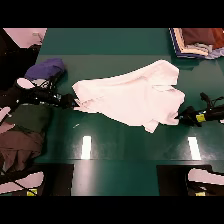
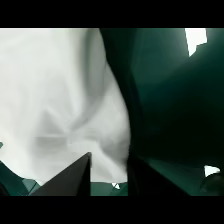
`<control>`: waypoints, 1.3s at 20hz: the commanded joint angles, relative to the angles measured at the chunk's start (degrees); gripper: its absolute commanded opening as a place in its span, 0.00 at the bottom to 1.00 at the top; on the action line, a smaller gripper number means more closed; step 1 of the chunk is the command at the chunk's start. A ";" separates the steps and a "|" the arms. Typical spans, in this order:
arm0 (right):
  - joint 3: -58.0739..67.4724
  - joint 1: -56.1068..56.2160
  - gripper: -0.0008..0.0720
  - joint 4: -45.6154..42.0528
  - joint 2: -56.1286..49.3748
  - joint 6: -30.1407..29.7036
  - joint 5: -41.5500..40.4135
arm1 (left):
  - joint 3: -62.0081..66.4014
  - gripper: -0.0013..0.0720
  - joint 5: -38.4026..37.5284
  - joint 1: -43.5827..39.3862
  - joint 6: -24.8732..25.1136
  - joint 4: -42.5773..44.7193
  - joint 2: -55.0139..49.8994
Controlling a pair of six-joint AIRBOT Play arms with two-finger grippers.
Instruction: Fold the shirts.
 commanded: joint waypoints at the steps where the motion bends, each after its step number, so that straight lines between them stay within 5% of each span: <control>1: -0.35 3.61 0.11 -0.72 0.44 -1.18 -2.60 | 0.22 0.05 -1.73 0.02 -0.24 0.00 0.04; 2: -0.33 4.00 0.03 -0.76 1.55 -1.18 -2.60 | 0.24 0.05 -2.82 0.02 -0.48 0.02 0.26; 6: 4.57 2.78 0.03 -0.22 11.23 1.03 -1.49 | 5.09 0.05 -3.41 2.27 -3.58 0.17 7.48; 14: 40.61 3.19 0.03 4.11 27.91 5.09 -9.62 | 38.05 0.05 -0.42 8.04 -6.25 0.13 24.30; 21: 62.86 -1.18 0.03 3.50 36.48 5.09 -11.32 | 70.95 0.05 -1.11 8.04 -11.10 0.13 26.12; 26: 73.13 -7.91 0.03 1.73 37.11 5.90 -6.03 | 77.46 0.05 -6.29 8.04 -16.24 0.00 26.12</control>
